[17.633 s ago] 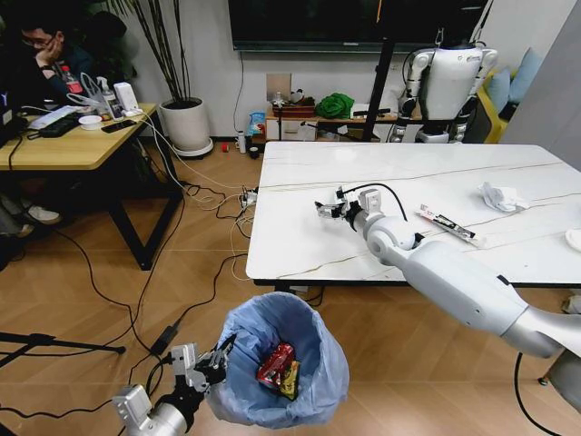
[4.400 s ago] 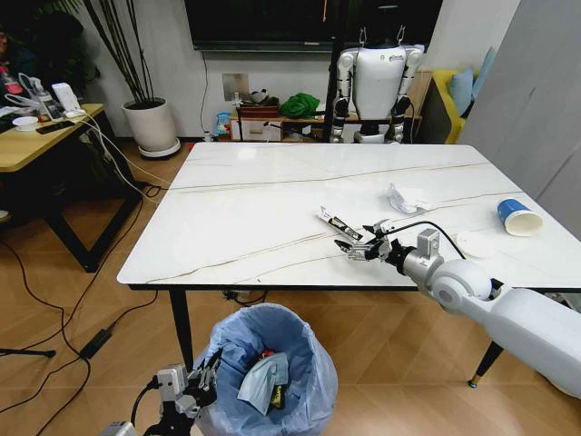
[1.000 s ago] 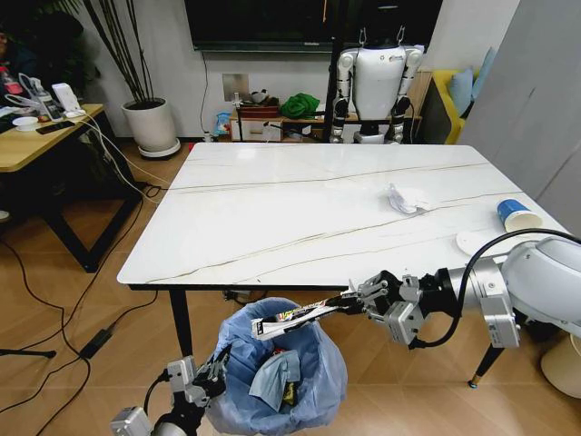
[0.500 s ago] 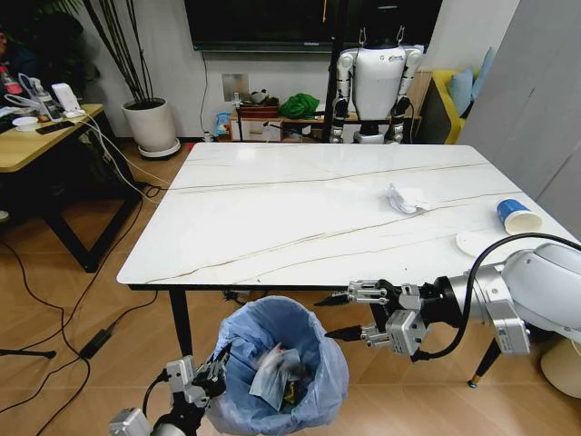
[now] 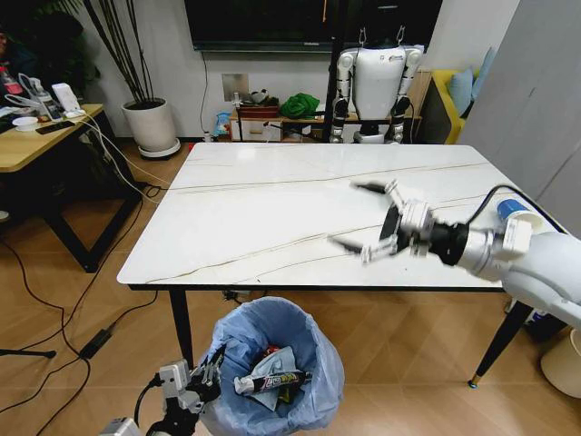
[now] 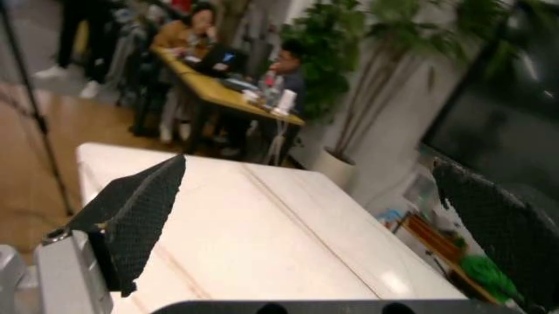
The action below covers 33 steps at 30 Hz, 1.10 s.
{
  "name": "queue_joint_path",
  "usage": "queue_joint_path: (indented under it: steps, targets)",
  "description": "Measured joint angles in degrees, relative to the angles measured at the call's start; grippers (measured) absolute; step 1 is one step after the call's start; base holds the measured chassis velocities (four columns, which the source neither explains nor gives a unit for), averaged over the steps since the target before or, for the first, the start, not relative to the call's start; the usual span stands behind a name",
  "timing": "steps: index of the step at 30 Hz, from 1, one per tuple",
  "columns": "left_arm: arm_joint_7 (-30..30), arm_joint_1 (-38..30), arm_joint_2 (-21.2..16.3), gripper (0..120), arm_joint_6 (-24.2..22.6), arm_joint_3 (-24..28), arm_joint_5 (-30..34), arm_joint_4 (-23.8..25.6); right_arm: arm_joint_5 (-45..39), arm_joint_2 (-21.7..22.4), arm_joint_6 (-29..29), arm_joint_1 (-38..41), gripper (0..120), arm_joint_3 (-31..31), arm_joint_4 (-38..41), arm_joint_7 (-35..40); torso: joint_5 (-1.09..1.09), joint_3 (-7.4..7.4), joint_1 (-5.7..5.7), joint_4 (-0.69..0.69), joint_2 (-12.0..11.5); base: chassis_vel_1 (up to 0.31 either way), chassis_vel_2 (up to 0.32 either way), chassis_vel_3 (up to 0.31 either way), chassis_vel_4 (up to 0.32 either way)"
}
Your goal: Pick up the trash bin and place the trash from the table into it.
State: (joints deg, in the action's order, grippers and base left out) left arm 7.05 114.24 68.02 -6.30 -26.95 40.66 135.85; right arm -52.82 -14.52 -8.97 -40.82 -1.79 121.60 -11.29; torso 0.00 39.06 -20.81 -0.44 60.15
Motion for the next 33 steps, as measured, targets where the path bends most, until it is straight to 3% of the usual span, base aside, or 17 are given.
queue_joint_path:
  steps: [8, 19, 27, 31, 33]
  targets:
    - [0.0, -0.4, -0.3, 0, 0.0, -0.7, 0.3, -0.2, -6.9, -4.5, 2.5, -2.0, 100, -4.0, -6.7, 4.4, 0.0, 0.0, 0.0, -0.01, 0.0, 0.0, 0.0, 0.0, 0.0]
    - [0.4, 0.2, -0.1, 0, 0.0, -2.2, 1.3, 0.6, -7.6, -12.0, 4.3, -6.7, 100, -7.2, -13.5, 9.6, 0.01, 0.0, 0.0, 0.01, 0.0, 0.0, 0.0, 0.0, 0.0]
    - [1.0, -0.6, -0.3, 0, -0.2, -2.8, 2.3, -0.3, -5.9, -15.3, 4.1, -16.2, 100, -17.7, -15.9, 11.1, 0.01, 0.0, -0.01, 0.0, 0.0, 0.0, 0.0, 0.0, 0.0]
    - [1.1, -0.4, -0.3, 0, -0.2, -2.8, 2.0, -0.2, -4.0, -16.2, 4.1, -27.2, 100, -28.7, -14.4, 11.8, 0.02, 0.0, 0.0, 0.01, 0.0, 0.0, 0.0, 0.0, 0.0]
    - [1.1, -0.3, -0.3, 0, -0.1, -2.8, 1.8, -0.1, -3.7, -16.4, 3.9, -29.1, 100, -30.4, -14.0, 11.7, -0.02, 0.0, 0.0, 0.01, 0.0, 0.0, 0.0, 0.0, 0.0]
